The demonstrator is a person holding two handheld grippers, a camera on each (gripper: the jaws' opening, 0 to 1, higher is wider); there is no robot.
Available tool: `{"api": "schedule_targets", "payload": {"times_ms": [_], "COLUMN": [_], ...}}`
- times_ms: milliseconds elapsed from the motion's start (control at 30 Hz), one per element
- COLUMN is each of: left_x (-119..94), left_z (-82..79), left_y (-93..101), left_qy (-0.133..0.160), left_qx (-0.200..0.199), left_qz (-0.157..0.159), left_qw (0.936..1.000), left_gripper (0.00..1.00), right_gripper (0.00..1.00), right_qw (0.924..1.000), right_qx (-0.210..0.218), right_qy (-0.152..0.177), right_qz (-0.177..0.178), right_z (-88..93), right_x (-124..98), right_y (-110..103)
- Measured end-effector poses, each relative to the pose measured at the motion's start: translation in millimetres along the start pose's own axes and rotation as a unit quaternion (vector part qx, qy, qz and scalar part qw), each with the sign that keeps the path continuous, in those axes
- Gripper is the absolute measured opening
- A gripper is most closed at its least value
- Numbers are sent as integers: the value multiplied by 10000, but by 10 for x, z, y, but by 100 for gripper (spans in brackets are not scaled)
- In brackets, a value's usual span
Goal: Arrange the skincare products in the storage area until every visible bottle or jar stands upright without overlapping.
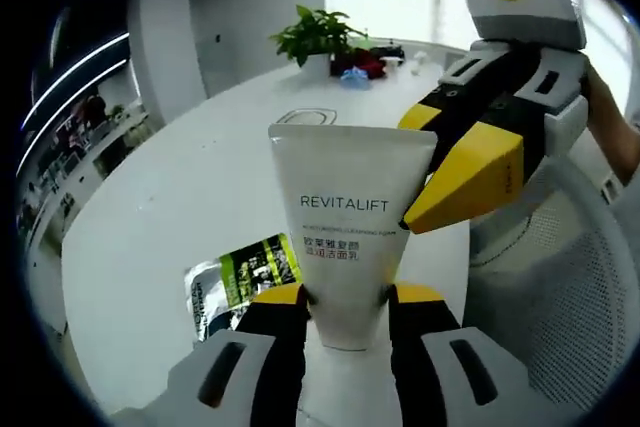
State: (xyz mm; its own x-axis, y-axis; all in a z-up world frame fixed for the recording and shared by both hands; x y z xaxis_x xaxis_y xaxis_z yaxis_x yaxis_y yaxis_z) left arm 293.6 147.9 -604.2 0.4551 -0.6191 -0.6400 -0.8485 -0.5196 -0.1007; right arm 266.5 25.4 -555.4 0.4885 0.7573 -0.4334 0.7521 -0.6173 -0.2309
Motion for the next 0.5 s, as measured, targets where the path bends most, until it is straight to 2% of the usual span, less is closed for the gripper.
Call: {"api": "schedule_targets", "payload": {"times_ms": [300, 500], "left_x": [-13, -18], "left_z": [5, 34], "left_y": [7, 19], "left_qy": [71, 47], "left_qx": [-182, -162], "left_qz": [-62, -55], "left_qw": [9998, 9998], "left_gripper": [29, 29], "right_gripper": [10, 9], "right_qw": [9997, 9993], "right_qx": [-226, -325], "right_qy": [18, -10], "right_qz": [-23, -176], "right_z": [-25, 2], "right_x": [35, 55], "right_y": [-68, -103]}}
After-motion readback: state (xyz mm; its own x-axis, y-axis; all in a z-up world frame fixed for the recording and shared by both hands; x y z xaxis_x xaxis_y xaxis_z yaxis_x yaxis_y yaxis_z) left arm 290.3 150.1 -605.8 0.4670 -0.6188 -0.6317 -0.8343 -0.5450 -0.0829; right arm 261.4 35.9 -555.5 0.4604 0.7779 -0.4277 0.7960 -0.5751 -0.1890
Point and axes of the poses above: the point that each gripper's makers call its tool centre point, and the gripper's own axes: x roughly forward along the fingers, y roughly to its right, z roughly out of its underside, the point moved 8 cm from there along -x, roughly backward along the fingers, and after that the axes turned 7 degrees about -z, right-handed, at the moved point
